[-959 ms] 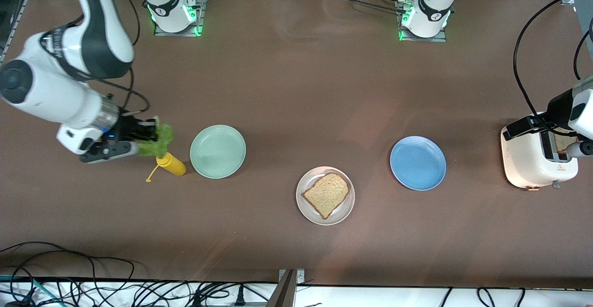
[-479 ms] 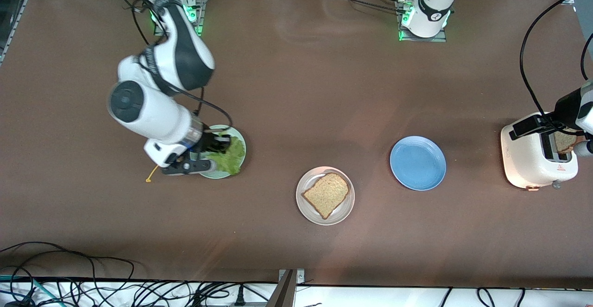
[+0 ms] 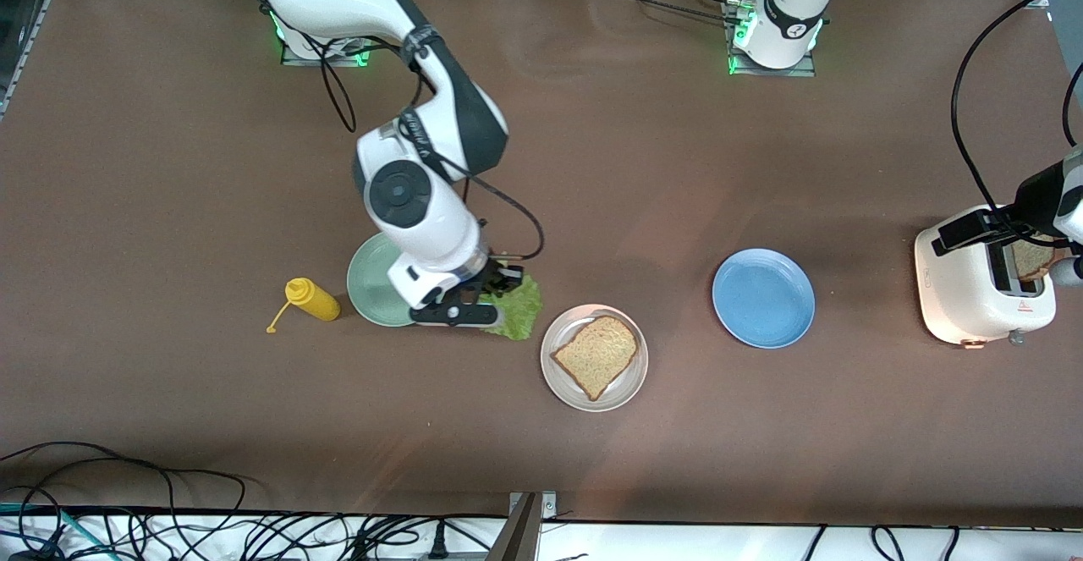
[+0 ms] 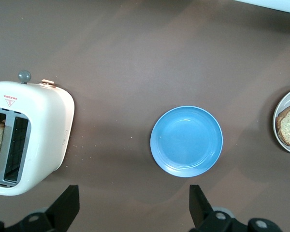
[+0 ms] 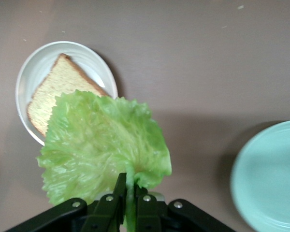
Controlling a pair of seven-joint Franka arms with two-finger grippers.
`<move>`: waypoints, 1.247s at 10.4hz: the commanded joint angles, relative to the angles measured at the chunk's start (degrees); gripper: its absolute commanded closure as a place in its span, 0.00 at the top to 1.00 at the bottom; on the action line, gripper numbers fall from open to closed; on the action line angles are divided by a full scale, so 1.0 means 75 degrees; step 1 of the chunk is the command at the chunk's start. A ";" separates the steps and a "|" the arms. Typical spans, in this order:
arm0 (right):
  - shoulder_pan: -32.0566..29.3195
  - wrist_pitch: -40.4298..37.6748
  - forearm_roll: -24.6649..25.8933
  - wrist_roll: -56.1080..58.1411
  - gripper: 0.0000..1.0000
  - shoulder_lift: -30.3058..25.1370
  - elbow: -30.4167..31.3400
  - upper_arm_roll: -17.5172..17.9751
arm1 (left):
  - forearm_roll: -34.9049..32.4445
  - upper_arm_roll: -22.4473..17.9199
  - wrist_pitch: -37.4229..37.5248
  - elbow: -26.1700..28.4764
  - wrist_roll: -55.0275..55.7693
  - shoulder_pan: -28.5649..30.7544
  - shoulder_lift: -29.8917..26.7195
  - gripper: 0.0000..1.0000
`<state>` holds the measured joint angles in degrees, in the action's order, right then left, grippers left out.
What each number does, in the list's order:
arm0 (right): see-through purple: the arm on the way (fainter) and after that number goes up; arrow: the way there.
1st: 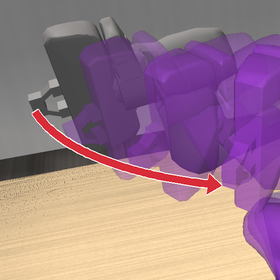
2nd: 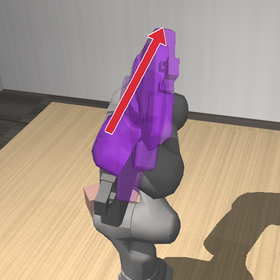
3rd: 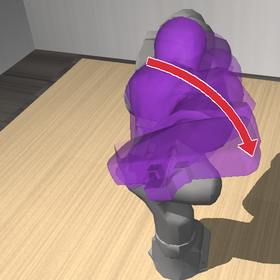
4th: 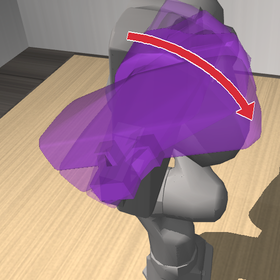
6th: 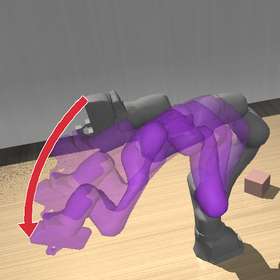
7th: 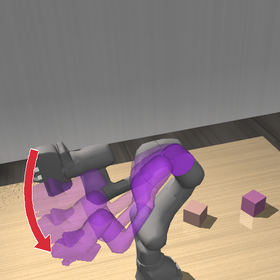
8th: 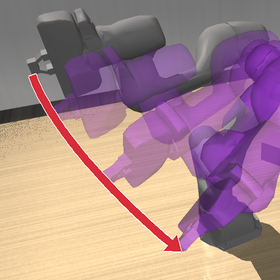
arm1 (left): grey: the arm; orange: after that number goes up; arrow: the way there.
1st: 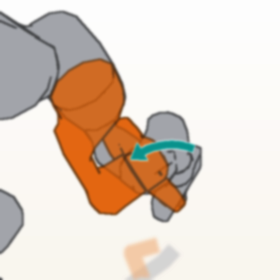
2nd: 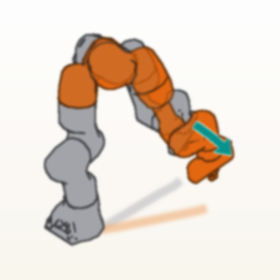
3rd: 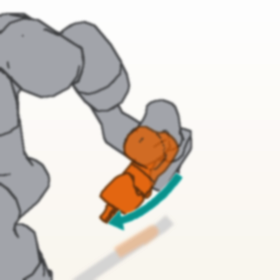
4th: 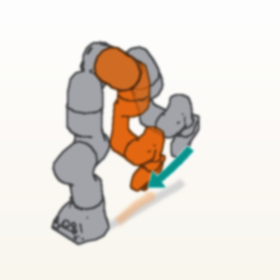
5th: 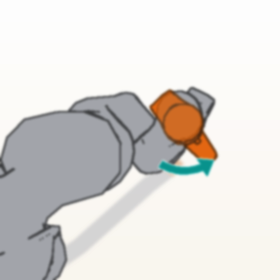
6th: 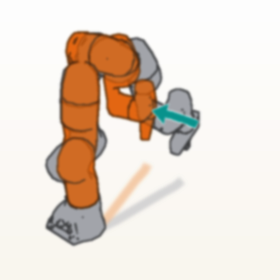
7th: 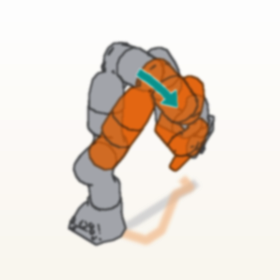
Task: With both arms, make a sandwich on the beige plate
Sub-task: 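Lift the lettuce with the right gripper and carry it to the bread, then lower the lettuce onto the bread slice and open the right gripper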
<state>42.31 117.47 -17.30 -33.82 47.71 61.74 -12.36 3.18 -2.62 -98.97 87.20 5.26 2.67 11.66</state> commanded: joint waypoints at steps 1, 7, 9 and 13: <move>0.0521 0.0519 -0.0154 -0.1275 0.00 0.0842 -0.0905 -0.0239 | 0.0220 -0.0013 -0.0011 0.0081 -0.0221 0.0031 -0.0125 1.00; 0.1015 0.2604 -0.0165 -0.2804 0.00 0.1852 -0.1506 -0.0227 | 0.0209 -0.0002 0.0024 0.0104 -0.0209 0.0019 -0.0113 1.00; 0.1085 0.3330 -0.0387 -0.3083 0.00 0.2098 -0.1506 -0.0251 | 0.0197 -0.0002 0.0118 0.0104 -0.0209 0.0031 -0.0113 1.00; 0.1144 0.4503 -0.0680 -0.3108 0.00 0.2742 -0.1541 -0.0427 | 0.0127 -0.0048 0.0211 0.0104 -0.0104 0.0031 -0.0113 1.00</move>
<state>50.37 148.66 -20.12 -56.32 65.16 53.45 -14.07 3.18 -2.63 -98.35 87.26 5.21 2.68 11.67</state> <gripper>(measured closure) 0.885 0.000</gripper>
